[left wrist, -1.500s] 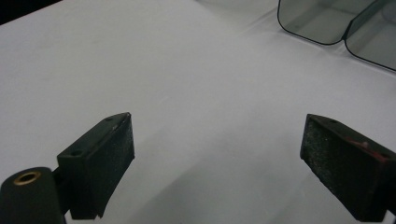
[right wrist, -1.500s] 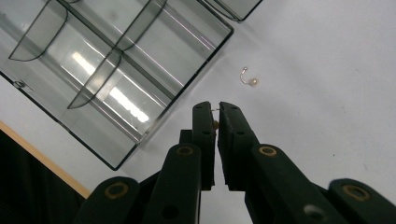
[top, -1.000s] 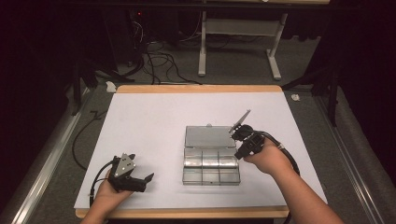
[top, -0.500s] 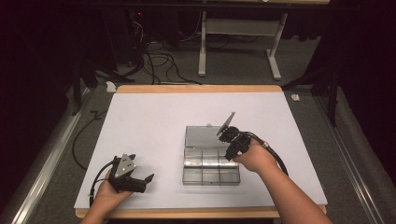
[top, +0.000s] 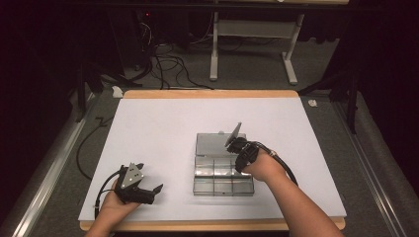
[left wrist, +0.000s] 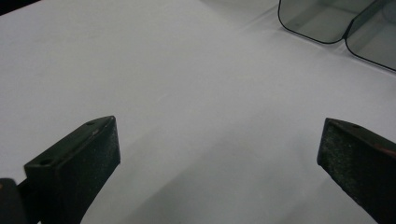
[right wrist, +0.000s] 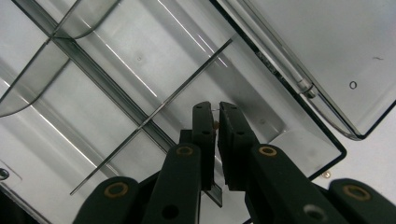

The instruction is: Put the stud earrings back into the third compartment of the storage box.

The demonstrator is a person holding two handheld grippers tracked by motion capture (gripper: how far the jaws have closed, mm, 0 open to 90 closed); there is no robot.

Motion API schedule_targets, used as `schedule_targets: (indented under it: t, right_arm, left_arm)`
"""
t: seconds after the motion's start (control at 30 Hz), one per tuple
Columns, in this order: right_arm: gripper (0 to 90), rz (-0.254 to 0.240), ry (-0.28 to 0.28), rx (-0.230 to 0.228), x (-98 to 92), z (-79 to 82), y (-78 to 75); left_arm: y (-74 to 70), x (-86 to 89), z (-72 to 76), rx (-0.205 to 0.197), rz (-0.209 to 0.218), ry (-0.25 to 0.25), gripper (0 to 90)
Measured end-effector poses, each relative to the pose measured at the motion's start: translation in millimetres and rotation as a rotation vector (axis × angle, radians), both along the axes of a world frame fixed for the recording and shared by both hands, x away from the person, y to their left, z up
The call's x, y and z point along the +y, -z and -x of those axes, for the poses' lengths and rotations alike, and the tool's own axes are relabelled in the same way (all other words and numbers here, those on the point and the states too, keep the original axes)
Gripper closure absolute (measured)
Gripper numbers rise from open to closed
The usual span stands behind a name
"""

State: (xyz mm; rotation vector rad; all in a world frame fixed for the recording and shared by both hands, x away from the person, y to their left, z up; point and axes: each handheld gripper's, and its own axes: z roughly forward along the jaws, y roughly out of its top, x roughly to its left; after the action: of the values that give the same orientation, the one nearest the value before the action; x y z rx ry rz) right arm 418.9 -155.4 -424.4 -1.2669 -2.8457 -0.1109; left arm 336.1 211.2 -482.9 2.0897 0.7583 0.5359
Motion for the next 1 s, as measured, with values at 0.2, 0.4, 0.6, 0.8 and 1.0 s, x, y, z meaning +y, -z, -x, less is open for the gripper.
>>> schedule_targets:
  t: [0.2,0.4,0.6,0.8,1.0]
  right_arm:
    - [86.0,-0.017,0.025,0.016,-2.4,0.5,3.8]
    - [81.7,-0.013,0.027,0.018,-3.1,1.9,8.3]
    - [81.3,-0.02,0.015,0.0,-4.6,-0.6,1.2]
    - [87.8,-0.017,-0.004,-0.024,-5.6,-0.5,-5.6]
    - [90.0,-0.026,0.041,-0.038,-13.8,5.2,-26.6]
  left_arm:
    - [0.0,0.0,0.1,-0.001,0.002,0.0,0.0]
    - [0.0,0.0,0.0,0.0,0.0,0.001,0.0]
    - [-0.1,0.1,0.1,-0.001,-0.001,0.003,0.1]
    - [0.0,-0.1,-0.1,0.001,-0.003,0.007,0.2]
    - [0.2,-0.5,-0.1,0.002,-0.004,0.009,0.3]
